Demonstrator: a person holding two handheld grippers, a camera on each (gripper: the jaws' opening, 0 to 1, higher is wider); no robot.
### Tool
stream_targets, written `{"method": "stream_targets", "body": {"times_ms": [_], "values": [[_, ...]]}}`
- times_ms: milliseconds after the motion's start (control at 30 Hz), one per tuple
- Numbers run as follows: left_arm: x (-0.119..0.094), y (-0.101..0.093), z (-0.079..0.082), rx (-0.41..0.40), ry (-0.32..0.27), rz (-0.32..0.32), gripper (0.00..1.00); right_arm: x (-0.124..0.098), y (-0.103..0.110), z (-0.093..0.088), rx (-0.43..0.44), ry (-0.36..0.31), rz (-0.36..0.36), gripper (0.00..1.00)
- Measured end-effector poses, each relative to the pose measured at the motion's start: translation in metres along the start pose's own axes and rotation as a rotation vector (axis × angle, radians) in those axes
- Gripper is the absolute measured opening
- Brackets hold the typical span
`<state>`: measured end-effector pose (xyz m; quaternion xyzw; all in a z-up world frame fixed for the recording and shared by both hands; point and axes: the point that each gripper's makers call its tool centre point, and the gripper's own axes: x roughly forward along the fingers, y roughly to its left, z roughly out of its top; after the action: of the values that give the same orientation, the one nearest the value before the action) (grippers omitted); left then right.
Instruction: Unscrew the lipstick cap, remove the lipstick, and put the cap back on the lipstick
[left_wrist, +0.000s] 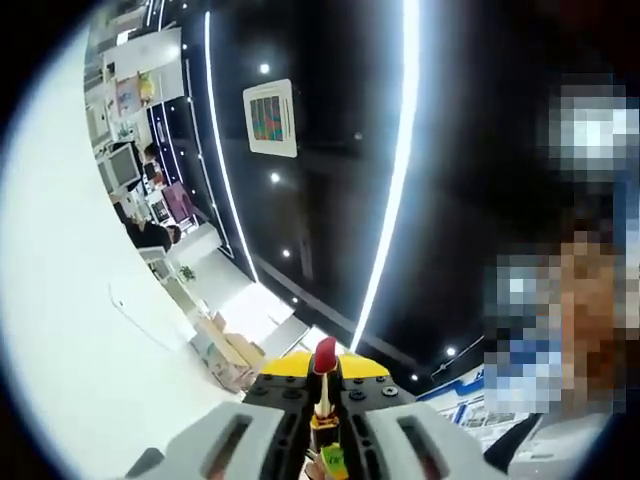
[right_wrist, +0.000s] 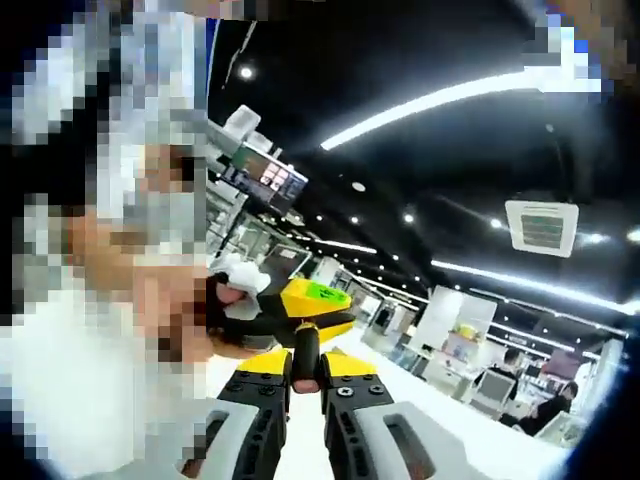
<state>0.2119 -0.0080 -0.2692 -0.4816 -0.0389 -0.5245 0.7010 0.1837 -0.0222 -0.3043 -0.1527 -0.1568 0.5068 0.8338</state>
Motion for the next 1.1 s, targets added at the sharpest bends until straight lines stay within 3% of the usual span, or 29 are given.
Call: {"method": "stream_targets", "body": {"times_ms": [267,433,733,900,1067,1100], "values": [[-0.001,0.005,0.000,0.003,0.003,0.006,0.09,-0.001,-0.004,-0.005,0.374,-0.044,0.056,0.10],[0.001,0.000,0.000,0.014,0.007,-0.012,0.09,-0.002,-0.007,-0.003,0.756,-0.118,0.130,0.10],[0.003,-0.004,-0.001,0.031,0.011,-0.036,0.09,-0.002,-0.006,-0.002,1.205,-0.210,0.234,0.10],[0.004,-0.009,-0.002,0.049,0.013,-0.054,0.09,-0.002,-0.003,0.001,1.394,-0.254,0.288,0.09],[0.006,-0.018,-0.003,0.093,0.020,-0.082,0.09,-0.003,-0.001,0.003,1.655,-0.312,0.379,0.09],[0.006,-0.017,-0.003,0.097,0.021,-0.081,0.09,-0.002,-0.001,0.001,1.642,-0.312,0.369,0.09]]}}
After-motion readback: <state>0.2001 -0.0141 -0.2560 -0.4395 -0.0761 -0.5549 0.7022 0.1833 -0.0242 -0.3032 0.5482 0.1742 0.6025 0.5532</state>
